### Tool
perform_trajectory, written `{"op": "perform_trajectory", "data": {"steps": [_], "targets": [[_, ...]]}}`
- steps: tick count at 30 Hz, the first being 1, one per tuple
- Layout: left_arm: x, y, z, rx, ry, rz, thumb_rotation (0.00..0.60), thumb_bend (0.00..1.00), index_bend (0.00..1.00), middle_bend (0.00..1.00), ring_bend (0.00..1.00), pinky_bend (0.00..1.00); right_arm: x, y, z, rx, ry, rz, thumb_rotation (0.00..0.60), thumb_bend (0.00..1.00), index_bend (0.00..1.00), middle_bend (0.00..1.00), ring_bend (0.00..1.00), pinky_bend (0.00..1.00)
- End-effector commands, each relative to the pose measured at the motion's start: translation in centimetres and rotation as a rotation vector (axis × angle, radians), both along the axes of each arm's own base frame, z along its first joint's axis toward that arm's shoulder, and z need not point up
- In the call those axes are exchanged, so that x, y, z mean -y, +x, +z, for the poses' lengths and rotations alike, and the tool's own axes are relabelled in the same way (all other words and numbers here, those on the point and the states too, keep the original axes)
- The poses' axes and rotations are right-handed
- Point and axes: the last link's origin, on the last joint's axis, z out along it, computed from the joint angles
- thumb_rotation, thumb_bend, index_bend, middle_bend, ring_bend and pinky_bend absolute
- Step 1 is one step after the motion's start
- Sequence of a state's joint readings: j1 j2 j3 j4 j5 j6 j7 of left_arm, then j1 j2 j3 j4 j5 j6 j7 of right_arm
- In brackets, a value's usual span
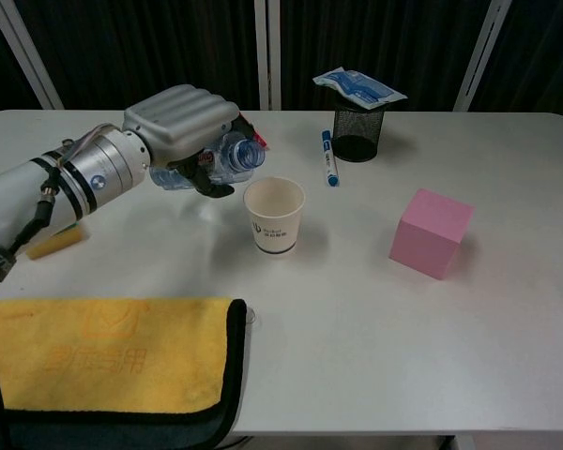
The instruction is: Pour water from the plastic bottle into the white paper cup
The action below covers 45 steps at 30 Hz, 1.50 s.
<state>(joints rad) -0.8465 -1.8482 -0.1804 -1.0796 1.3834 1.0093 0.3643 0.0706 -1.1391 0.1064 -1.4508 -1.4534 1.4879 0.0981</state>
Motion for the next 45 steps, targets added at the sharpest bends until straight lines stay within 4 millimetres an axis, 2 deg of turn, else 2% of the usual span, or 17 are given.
{"op": "perform_trajectory", "data": {"steps": [1,20,29,45], "targets": [[-0.05,0.36,-0.49,-0.031,0.014,-0.028,0.6,0.35,0.8,0.79,0.59,0.53,0.0,-0.04,0.05,0.0,-0.002,0.0,0.557,0.18,0.0,0.0,0.0,0.0],[-0.9,0.56,-0.81,-0.16,0.127,-0.129,0.6,0.35,0.81,0.8,0.6,0.54,-0.1,-0.44,0.05,0.001,-0.004,-0.01,0.557,0.18,0.0,0.0,0.0,0.0],[-0.67,0.57,-0.93,-0.234,0.198,-0.23,0.6,0.36,0.82,0.81,0.61,0.54,-0.1,-0.54,-0.08,-0.001,-0.001,-0.012,0.557,0.18,0.0,0.0,0.0,0.0],[-0.92,0.59,-1.16,-0.29,0.248,-0.309,0.6,0.36,0.82,0.81,0.61,0.54,-0.13,-0.75,-0.29,-0.001,0.009,-0.017,0.559,0.18,0.0,0.0,0.0,0.0]]}}
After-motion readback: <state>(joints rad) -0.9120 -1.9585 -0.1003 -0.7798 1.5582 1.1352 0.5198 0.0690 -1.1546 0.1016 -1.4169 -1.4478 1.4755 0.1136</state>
